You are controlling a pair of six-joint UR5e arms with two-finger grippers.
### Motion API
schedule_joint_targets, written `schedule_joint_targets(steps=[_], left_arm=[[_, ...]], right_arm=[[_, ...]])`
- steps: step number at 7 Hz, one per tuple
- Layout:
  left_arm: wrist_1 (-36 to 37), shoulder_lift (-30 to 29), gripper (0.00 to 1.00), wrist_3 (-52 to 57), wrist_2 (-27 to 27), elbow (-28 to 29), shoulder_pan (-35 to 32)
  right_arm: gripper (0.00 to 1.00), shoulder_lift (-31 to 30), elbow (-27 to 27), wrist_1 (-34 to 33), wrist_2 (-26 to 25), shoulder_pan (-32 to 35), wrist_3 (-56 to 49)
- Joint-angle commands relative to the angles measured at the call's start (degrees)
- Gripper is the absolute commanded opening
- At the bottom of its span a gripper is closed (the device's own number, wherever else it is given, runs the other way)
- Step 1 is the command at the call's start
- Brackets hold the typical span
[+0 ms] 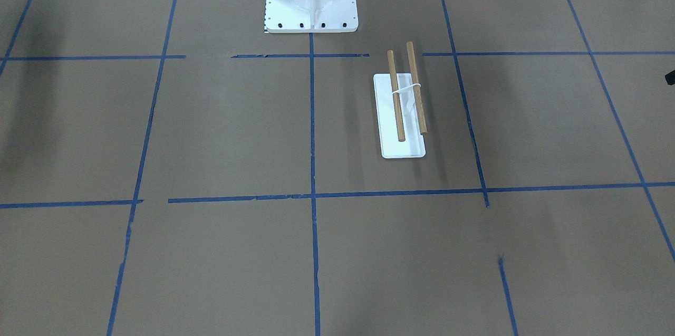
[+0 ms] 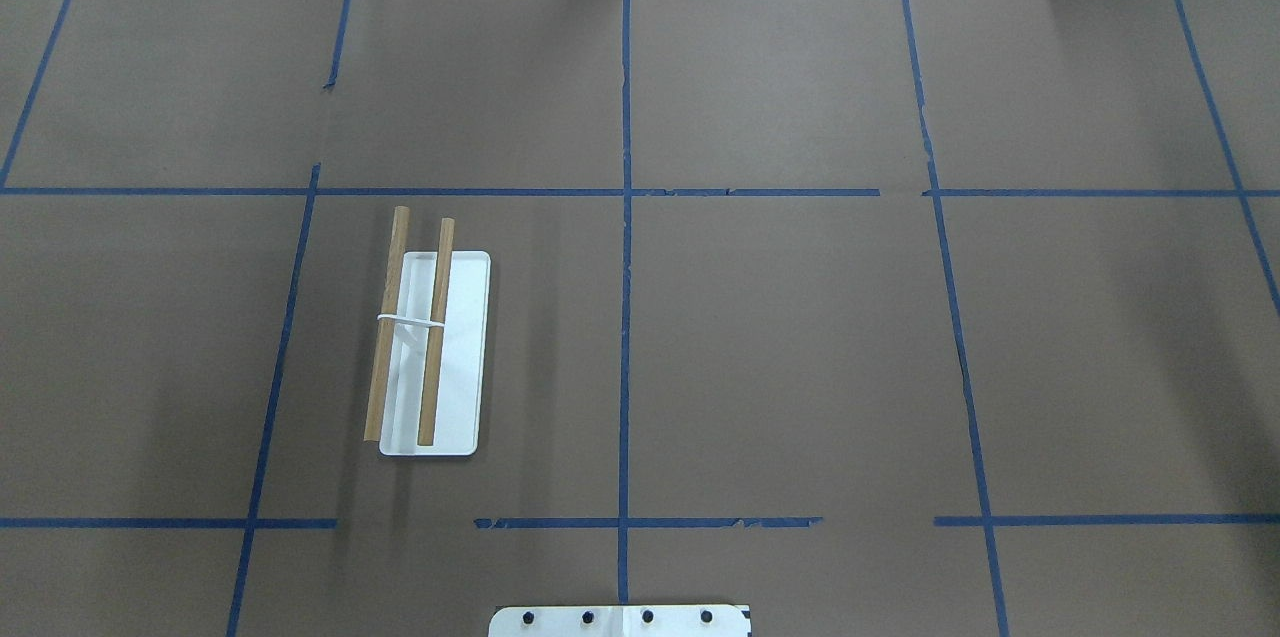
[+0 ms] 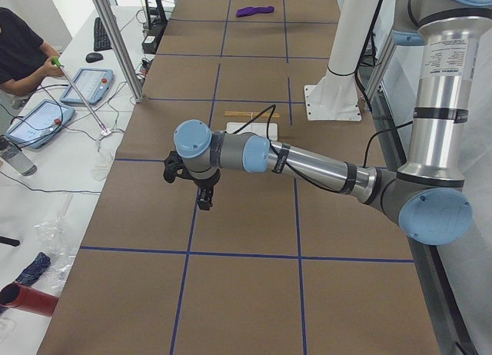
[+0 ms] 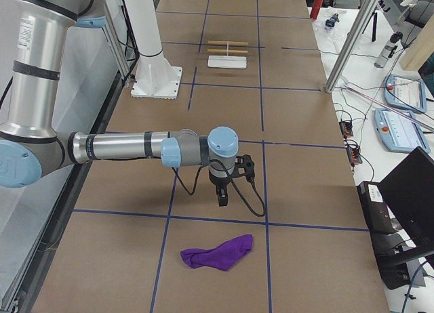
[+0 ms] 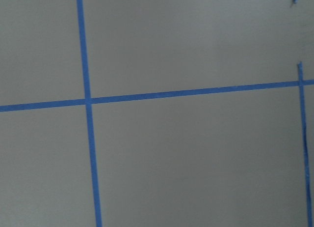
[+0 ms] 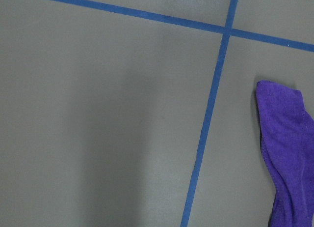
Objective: Hang towel on rack
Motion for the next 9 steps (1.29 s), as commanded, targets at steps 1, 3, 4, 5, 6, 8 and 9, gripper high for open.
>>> schedule_joint_targets(steps=[1, 3, 4, 5, 6, 8, 9], left_arm=[[-0.09, 0.04, 1.00, -0.10, -0.69, -0.17, 0.31], [-0.09, 0.13, 1.00, -0.10, -0.78, -0.35, 0.40], [-0.09, 0.22, 1.00, -0.10, -0.69, -0.35, 0.40], [-0.09, 0.22, 1.00, -0.10, -0.87, -0.35, 0.40], [-0.09, 0.31, 1.00, -0.10, -0.87, -0.35, 0.40], [-0.09, 0.31, 1.00, -0.10, -0.96, -0.35, 0.40], [-0.18, 0.31, 1.00, -0.10, -0.96, -0.09, 0.40]], right_arm=[[1.00, 3.62, -8.69, 2.00, -2.50, -0.26, 0.05], [0.99, 8.91, -23.89, 14.00, -3.14, -0.26, 0.75], [0.93, 8.93, -27.44, 17.10, -3.05, -0.26, 0.76], [0.90, 6.23, -27.30, 17.83, -2.61, -0.18, 0.84], [0.88, 2.03, -25.91, 17.93, -2.09, -0.17, 0.58], [0.85, -0.82, -25.72, 17.93, -1.82, -0.26, 0.40], [0.79, -1.96, -26.59, 17.75, -2.25, -0.35, 0.23]])
